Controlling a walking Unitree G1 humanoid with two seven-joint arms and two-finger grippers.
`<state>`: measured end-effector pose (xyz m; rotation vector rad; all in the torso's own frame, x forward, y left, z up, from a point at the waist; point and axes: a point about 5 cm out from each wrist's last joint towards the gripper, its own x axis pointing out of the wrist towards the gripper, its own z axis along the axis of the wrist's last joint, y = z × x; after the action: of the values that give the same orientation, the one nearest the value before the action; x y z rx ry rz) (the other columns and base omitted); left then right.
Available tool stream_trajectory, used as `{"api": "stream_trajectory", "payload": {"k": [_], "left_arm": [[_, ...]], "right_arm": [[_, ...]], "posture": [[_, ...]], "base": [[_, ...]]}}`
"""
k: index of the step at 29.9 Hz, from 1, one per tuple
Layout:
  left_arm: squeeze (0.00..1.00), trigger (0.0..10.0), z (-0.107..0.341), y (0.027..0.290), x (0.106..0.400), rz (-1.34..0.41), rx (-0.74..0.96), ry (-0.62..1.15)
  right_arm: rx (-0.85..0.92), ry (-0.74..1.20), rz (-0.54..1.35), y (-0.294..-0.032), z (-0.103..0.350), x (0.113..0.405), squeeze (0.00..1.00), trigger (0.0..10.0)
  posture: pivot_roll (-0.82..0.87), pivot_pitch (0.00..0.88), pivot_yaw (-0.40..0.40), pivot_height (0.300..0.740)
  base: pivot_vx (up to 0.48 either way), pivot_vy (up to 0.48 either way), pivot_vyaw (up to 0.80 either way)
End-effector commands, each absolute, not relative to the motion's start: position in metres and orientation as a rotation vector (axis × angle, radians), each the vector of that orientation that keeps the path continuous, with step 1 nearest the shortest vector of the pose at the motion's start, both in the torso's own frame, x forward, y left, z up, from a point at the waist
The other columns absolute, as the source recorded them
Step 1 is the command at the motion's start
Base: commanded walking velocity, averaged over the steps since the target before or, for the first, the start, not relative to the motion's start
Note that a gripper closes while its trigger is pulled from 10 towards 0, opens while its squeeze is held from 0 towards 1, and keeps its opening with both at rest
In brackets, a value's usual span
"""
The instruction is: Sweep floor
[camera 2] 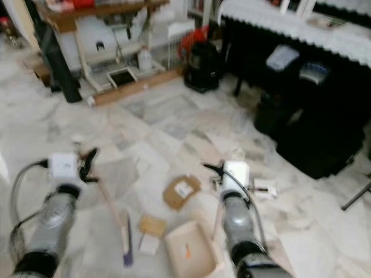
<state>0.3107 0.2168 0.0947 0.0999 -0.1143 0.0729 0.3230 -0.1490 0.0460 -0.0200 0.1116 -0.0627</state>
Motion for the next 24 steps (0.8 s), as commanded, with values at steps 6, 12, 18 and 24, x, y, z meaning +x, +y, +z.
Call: {"api": "stream_trajectory", "payload": {"k": [6,12,18,24], "left_arm": [[0.00,10.0,0.104,0.205,0.315,0.035,0.107,-0.164],[0.00,10.0,0.103,0.206,0.314,0.039,0.110,-0.161],[0.00,10.0,0.099,0.208,0.312,0.052,0.117,-0.151],[0.00,10.0,0.096,0.211,0.309,0.059,0.120,-0.142]], "right_arm": [[-0.033,0.109,-0.100,-0.162,0.046,0.321,0.00,10.0],[-0.037,0.116,-0.100,-0.162,0.044,0.320,0.00,10.0],[-0.062,0.149,-0.120,-0.169,0.038,0.316,0.00,10.0],[-0.085,0.164,-0.150,-0.177,0.034,0.312,0.00,10.0]], "posture": [[0.08,0.000,-0.015,0.740],[0.08,0.000,-0.015,0.740],[0.08,0.000,-0.016,0.740],[0.08,0.000,-0.016,0.740]], "base": [[0.000,0.000,0.00],[0.000,0.000,0.00],[0.000,0.000,0.00],[0.000,0.000,0.00]]}}
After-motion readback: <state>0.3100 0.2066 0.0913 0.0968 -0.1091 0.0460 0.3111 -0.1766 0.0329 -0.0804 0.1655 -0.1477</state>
